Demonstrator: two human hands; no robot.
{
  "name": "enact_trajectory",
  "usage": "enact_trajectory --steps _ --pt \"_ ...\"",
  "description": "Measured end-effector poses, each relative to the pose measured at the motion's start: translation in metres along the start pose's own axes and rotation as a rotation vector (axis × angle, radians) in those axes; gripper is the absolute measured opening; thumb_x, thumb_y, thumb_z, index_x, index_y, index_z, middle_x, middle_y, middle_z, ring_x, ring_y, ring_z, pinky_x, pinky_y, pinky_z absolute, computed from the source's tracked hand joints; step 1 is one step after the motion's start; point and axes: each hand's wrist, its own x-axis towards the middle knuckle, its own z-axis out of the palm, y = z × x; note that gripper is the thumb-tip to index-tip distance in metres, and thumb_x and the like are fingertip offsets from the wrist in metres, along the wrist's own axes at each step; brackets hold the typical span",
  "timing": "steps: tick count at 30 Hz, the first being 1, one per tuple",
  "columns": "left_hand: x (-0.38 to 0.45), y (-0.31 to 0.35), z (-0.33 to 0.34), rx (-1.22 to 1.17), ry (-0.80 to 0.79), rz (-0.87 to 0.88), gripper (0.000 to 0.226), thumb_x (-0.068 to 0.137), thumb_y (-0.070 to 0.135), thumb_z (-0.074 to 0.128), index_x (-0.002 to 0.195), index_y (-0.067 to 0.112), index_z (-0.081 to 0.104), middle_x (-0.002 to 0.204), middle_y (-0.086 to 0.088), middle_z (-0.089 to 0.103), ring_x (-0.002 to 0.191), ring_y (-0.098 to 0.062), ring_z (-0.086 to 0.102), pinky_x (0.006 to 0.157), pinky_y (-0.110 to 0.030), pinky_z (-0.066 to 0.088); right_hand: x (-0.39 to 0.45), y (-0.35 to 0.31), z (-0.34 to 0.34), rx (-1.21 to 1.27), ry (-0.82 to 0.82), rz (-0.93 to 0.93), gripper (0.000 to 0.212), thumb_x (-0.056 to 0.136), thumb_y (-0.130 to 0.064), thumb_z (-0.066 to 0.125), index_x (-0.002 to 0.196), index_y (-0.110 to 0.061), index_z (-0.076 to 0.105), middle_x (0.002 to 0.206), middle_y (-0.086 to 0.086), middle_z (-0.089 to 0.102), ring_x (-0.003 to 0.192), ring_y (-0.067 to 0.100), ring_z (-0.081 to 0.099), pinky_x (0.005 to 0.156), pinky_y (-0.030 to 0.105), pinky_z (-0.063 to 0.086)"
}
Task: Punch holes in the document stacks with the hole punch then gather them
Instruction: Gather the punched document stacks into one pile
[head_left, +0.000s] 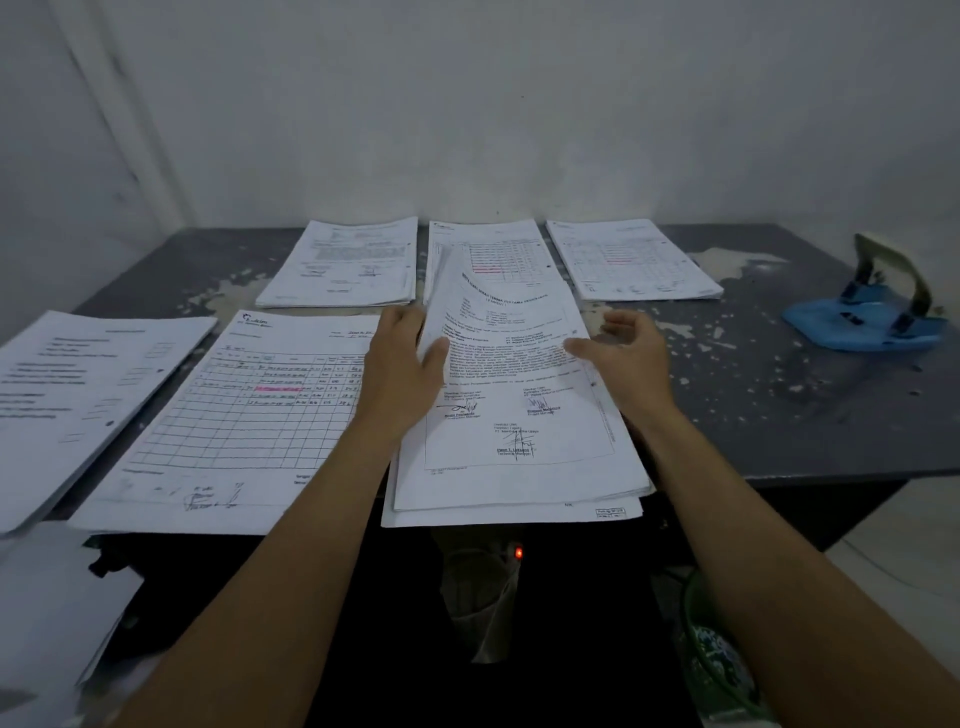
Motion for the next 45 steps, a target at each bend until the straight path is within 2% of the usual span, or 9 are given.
enact_trajectory --steps 3,10,14,21,24,26,32,43,45 --pt "0.0 -0.001 0.0 0.007 0.014 0.018 0.034 0.093 0.023 0.064 0.12 0.003 0.06 0.12 -0.007 0.051 0.099 -0.015 0.053 0.08 -0.021 0.042 0.002 -0.001 -0.001 0.034 -0.054 0.077 0.07 0.068 -0.014 0.089 0.127 -0.009 0.052 0.102 -0.004 0.066 0.083 -0.001 0.066 0.059 0.009 0.05" --pt "-0.001 -0.002 -0.001 -0.024 0.02 0.032 0.03 0.088 0.019 0.071 0.114 0.005 0.066 0.122 -0.005 0.051 0.095 -0.009 0.054 0.079 -0.011 0.046 -0.007 0.003 0.005 -0.129 -0.097 -0.071 0.067 0.068 -0.016 0.09 0.124 -0.022 0.054 0.112 -0.002 0.07 0.087 -0.001 0.068 0.069 0.018 0.056" --pt "0.0 -0.003 -0.001 -0.038 0.039 0.001 0.033 0.086 0.018 0.073 0.115 0.005 0.066 0.122 -0.002 0.052 0.096 -0.005 0.054 0.072 0.003 0.038 -0.011 0.005 0.013 -0.488 -0.089 -0.236 0.071 0.07 -0.035 0.085 0.129 -0.024 0.046 0.103 -0.014 0.061 0.101 0.013 0.059 0.097 0.04 0.048" --pt "-0.001 -0.005 0.002 0.001 0.019 -0.004 0.034 0.086 0.022 0.074 0.113 0.003 0.065 0.117 0.001 0.049 0.096 -0.013 0.058 0.077 -0.022 0.053 -0.016 -0.003 0.012 -0.414 -0.224 -0.204 0.095 0.074 -0.023 0.085 0.145 -0.038 0.023 0.131 -0.006 0.055 0.116 0.015 0.053 0.096 0.035 0.048" --pt "0.0 -0.006 0.004 0.044 0.013 -0.018 0.035 0.086 0.025 0.074 0.112 0.003 0.066 0.116 0.002 0.048 0.092 -0.01 0.053 0.071 -0.014 0.045 -0.016 -0.013 0.011 -0.283 -0.32 -0.114 0.102 0.077 -0.006 0.08 0.151 -0.036 0.017 0.121 -0.013 0.05 0.108 0.009 0.055 0.077 0.013 0.049" --pt "0.0 -0.006 0.004 0.053 0.009 -0.03 0.034 0.086 0.026 0.073 0.111 0.003 0.066 0.117 0.003 0.048 0.091 -0.009 0.053 0.069 -0.01 0.04 -0.015 -0.024 0.01 -0.104 -0.333 0.022 0.104 0.076 0.004 0.077 0.152 -0.033 0.016 0.119 -0.011 0.052 0.103 0.009 0.059 0.063 0.014 0.052" --pt "0.0 -0.003 0.002 -0.006 0.024 -0.061 0.025 0.088 0.019 0.071 0.109 0.005 0.067 0.113 0.005 0.049 0.091 -0.008 0.053 0.065 -0.001 0.034 -0.011 -0.036 -0.002 0.282 -0.365 0.494 0.04 0.078 -0.002 0.076 0.116 0.005 0.066 0.114 0.021 0.07 0.102 0.037 0.069 0.095 0.052 0.053" --pt "-0.001 0.003 -0.005 -0.147 0.086 -0.101 0.033 0.096 0.031 0.06 0.122 0.012 0.059 0.122 -0.002 0.056 0.111 -0.016 0.055 0.095 -0.034 0.048 0.0 -0.055 -0.008 0.274 -0.467 0.335 0.045 0.08 0.015 0.067 0.121 -0.001 0.063 0.114 0.018 0.071 0.103 0.038 0.069 0.093 0.057 0.052" --pt "0.001 0.008 -0.008 -0.199 0.069 -0.118 0.025 0.098 0.037 0.054 0.114 0.018 0.055 0.113 0.0 0.06 0.103 -0.015 0.058 0.087 -0.033 0.05 0.005 -0.061 -0.011 0.291 -0.462 0.283 0.047 0.079 0.014 0.069 0.122 -0.003 0.063 0.115 0.016 0.071 0.103 0.037 0.069 0.092 0.056 0.053"
